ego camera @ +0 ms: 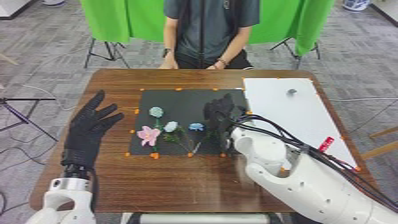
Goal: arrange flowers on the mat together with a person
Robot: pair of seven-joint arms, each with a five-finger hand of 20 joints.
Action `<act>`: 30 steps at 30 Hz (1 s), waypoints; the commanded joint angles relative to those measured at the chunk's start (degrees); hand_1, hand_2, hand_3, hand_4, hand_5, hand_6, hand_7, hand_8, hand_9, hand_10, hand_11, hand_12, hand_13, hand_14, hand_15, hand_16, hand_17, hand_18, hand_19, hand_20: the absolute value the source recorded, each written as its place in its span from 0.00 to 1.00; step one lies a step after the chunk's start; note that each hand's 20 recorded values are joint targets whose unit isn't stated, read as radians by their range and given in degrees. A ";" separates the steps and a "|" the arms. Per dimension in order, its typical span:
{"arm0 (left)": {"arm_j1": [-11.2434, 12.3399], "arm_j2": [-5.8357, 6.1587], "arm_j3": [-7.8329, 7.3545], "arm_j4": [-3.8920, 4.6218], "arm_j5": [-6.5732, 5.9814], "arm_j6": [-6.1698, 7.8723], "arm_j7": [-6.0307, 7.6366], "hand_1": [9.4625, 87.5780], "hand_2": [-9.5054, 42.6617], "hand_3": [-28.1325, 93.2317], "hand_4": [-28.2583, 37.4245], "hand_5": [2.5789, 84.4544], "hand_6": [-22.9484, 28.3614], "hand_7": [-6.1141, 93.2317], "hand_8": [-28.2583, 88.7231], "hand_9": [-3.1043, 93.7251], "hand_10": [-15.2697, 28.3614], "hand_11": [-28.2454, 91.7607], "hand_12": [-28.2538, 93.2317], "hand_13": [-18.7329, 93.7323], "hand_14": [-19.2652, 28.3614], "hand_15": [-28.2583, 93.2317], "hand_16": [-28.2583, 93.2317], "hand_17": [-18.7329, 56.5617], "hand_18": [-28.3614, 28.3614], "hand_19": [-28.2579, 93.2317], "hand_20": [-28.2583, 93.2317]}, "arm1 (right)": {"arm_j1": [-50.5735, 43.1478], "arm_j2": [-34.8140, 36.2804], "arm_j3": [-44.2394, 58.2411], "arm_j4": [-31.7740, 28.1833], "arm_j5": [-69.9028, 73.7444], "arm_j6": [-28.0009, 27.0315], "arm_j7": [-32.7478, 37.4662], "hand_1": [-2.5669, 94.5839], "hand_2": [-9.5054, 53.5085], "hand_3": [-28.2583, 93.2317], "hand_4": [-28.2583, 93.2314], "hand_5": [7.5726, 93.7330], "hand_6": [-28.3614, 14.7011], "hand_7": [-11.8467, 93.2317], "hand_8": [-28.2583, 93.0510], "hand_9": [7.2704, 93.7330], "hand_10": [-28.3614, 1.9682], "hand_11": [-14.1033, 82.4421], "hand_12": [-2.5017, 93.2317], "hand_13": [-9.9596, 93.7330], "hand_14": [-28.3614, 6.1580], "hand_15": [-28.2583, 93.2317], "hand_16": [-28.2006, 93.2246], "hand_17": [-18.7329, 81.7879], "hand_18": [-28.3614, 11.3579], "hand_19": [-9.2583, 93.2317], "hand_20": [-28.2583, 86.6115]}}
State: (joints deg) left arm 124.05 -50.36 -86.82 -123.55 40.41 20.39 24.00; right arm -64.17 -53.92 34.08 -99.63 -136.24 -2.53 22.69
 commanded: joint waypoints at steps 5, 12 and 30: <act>0.89 -1.04 -0.08 -0.02 0.57 -0.61 -1.22 0.18 0.27 0.90 0.00 0.38 0.51 0.17 0.16 0.41 0.74 0.41 0.30 0.43 0.95 0.58 0.18 0.15 0.92 0.63 0.36 | 0.92 1.40 -0.09 -2.06 0.10 0.32 1.83 0.43 0.00 0.90 0.00 0.66 0.69 0.28 0.12 0.67 0.51 0.39 0.19 0.65 0.47 0.74 0.35 0.31 0.21 0.78 0.53; 1.37 -0.37 -0.22 -0.24 -0.02 0.31 0.12 0.18 0.27 0.89 0.00 0.38 0.51 0.17 0.16 0.41 0.74 0.41 0.30 0.43 0.94 0.58 0.18 0.14 0.92 0.63 0.36 | 0.00 4.02 5.20 -7.18 7.62 2.02 2.31 0.41 0.00 0.90 0.00 0.66 0.68 0.28 0.12 0.66 0.49 0.39 0.19 0.65 0.46 0.74 0.34 0.31 0.21 0.78 0.53; 2.78 0.81 -0.20 -0.67 -0.72 1.80 1.81 0.17 0.27 0.89 0.00 0.38 0.51 0.17 0.16 0.41 0.73 0.40 0.30 0.43 0.95 0.58 0.18 0.14 0.92 0.63 0.35 | -30.58 4.23 43.40 -22.70 60.63 7.50 -4.60 0.27 0.17 0.90 0.03 0.52 0.64 0.25 0.13 0.52 0.48 0.31 0.17 0.51 0.32 0.60 0.30 0.24 0.24 0.63 0.42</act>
State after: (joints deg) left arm 126.00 -49.61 -87.19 -123.97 40.07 21.23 25.44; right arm -82.15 -49.24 70.25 -121.05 -92.46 4.17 20.13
